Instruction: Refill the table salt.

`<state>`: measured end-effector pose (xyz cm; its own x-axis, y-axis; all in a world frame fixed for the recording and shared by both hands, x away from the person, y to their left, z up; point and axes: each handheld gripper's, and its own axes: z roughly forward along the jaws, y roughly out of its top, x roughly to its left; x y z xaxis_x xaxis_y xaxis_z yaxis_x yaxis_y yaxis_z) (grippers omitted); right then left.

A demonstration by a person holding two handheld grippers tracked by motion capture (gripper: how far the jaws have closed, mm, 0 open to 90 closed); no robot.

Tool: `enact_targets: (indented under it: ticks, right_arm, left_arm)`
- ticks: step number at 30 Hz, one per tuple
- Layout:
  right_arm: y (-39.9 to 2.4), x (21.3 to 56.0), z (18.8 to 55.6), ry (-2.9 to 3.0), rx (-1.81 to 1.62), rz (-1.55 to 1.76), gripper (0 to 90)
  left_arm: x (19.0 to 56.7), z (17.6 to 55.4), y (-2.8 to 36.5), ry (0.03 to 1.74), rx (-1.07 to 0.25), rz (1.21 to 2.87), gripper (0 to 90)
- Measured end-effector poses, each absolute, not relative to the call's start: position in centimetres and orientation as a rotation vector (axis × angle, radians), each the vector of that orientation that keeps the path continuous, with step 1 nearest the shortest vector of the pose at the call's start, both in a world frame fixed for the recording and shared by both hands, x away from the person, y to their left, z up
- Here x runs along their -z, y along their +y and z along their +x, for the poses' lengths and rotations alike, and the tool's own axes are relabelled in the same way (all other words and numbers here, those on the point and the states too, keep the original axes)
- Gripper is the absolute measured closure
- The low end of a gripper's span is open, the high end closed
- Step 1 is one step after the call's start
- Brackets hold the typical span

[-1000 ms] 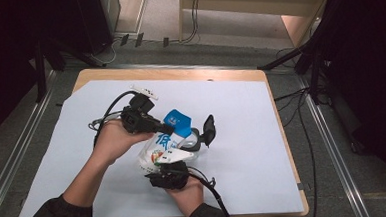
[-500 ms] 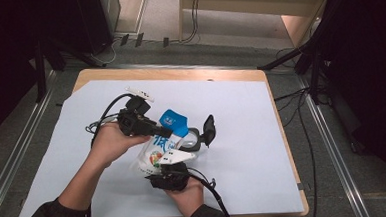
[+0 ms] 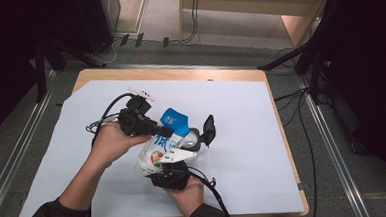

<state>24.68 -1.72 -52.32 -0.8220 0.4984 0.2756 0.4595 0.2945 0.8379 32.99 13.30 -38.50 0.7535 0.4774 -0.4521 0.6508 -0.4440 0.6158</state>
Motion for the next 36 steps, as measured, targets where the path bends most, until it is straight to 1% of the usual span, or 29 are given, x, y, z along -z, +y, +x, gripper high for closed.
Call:
enact_targets:
  ticks: [3, 9, 16, 20, 24, 26, 32, 35, 36]
  right_arm:
    - [-1.9, 52.3, 24.6, 2.491, -1.593, 0.917, 63.7]
    - [-2.2, 52.1, 24.8, 2.476, -1.608, 0.936, 64.8]
    - [-2.4, 51.8, 24.7, 2.47, -1.63, 0.925, 65.3]
    - [-2.2, 51.9, 24.7, 2.478, -1.64, 0.922, 65.2]
    - [-2.0, 52.0, 24.7, 2.489, -1.636, 0.932, 64.8]
    - [-2.0, 51.9, 24.7, 2.483, -1.626, 0.931, 63.9]
    - [-2.0, 51.8, 24.5, 2.471, -1.593, 0.932, 55.6]
    - [-2.0, 51.7, 24.4, 2.468, -1.57, 0.943, 55.6]
    - [-2.0, 51.7, 24.4, 2.469, -1.573, 0.956, 56.8]
  left_arm:
    - [38.6, 32.8, 13.1, 0.833, 0.273, 2.149, 73.1]
    - [38.8, 32.5, 13.2, 0.815, 0.249, 2.178, 69.1]
    - [38.8, 32.2, 14.1, 0.83, 0.266, 2.168, 73.3]
    - [39.2, 32.2, 14.6, 0.854, 0.284, 2.15, 83.2]
    - [39.3, 32.3, 14.6, 0.875, 0.302, 2.15, 87.5]
    - [39.3, 32.3, 14.6, 0.885, 0.29, 2.144, 89.1]
    - [39.0, 32.2, 14.5, 0.913, 0.265, 2.158, 90.0]
    - [38.9, 32.1, 14.4, 0.925, 0.26, 2.163, 90.0]
    - [38.9, 32.1, 14.3, 0.93, 0.263, 2.16, 90.0]
